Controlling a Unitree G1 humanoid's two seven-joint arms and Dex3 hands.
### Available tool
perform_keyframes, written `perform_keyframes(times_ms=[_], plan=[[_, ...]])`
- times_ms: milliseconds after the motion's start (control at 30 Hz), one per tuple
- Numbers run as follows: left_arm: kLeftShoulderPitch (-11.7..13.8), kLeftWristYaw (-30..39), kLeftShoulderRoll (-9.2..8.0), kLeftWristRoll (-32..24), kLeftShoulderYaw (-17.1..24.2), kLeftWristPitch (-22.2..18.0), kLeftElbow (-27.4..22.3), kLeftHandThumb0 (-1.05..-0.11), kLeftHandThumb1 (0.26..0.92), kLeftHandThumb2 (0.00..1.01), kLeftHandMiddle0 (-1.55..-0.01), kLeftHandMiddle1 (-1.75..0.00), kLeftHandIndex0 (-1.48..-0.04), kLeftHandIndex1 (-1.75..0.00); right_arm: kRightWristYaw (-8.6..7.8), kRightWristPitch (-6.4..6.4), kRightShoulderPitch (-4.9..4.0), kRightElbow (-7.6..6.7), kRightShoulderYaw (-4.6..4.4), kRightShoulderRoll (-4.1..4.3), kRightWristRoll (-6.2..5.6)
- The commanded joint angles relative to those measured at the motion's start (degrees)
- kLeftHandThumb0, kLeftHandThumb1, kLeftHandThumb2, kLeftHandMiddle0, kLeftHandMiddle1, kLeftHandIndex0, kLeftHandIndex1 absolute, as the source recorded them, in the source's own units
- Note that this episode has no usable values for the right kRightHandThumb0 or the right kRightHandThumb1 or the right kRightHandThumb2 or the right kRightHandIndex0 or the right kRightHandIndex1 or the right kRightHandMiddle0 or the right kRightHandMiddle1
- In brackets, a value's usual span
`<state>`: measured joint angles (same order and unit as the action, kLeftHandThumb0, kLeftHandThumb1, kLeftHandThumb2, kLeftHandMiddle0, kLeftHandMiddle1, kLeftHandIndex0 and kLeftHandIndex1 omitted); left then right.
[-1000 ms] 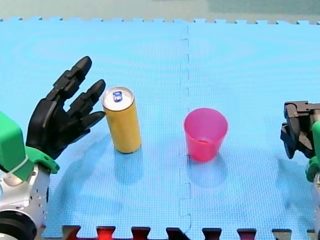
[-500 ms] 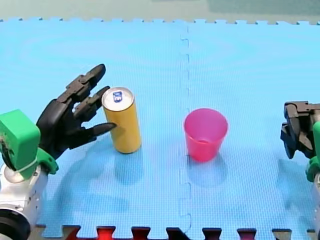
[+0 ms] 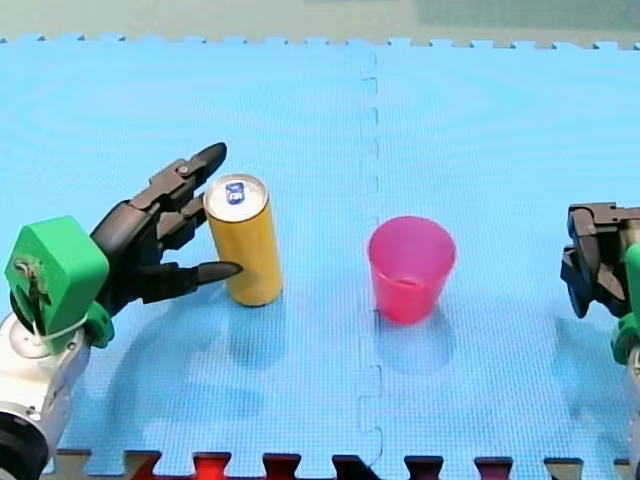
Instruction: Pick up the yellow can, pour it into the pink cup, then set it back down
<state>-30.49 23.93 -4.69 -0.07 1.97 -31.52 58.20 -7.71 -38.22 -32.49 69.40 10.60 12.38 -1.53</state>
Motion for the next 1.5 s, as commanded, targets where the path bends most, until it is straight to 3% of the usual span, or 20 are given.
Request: perform_keyframes(times_ms=[0, 267, 600, 1033, 1467], plan=[[-0.2, 0.8, -0.70, -0.3, -0.2, 1.3, -0.7, -0.689, 0.658, 0.00, -0.17, 0.00, -0.12, 0.00, 0.05, -0.18, 0.14, -0.17, 0.08, 0.30, -0.06], [-0.1, 2.9, -1.07, -1.9, 0.0, 4.5, -2.3, -0.696, 0.667, 0.00, -0.18, -0.01, -0.12, 0.00, -0.05, -0.07, 0.11, -0.09, 0.19, 0.45, -0.15], [-0.8, 4.5, -0.32, -3.9, 0.5, 7.4, -2.0, -0.679, 0.666, 0.00, -0.20, -0.01, -0.14, -0.01, -0.01, -0.26, 0.43, -0.09, 0.17, 0.68, -0.09], [-3.8, 2.3, 1.43, -3.0, 0.5, 6.4, 3.2, -0.641, 0.623, 0.00, -0.29, -0.03, -0.19, -0.01, -0.18, -1.16, 1.27, -0.47, 0.41, 0.82, -0.35], [-5.0, 4.0, 1.39, -2.3, 0.6, 5.7, 7.0, -0.666, 0.626, 0.00, -0.31, -0.01, -0.21, -0.01, -0.97, -1.50, 1.29, -0.39, 0.91, 1.33, -0.71]])
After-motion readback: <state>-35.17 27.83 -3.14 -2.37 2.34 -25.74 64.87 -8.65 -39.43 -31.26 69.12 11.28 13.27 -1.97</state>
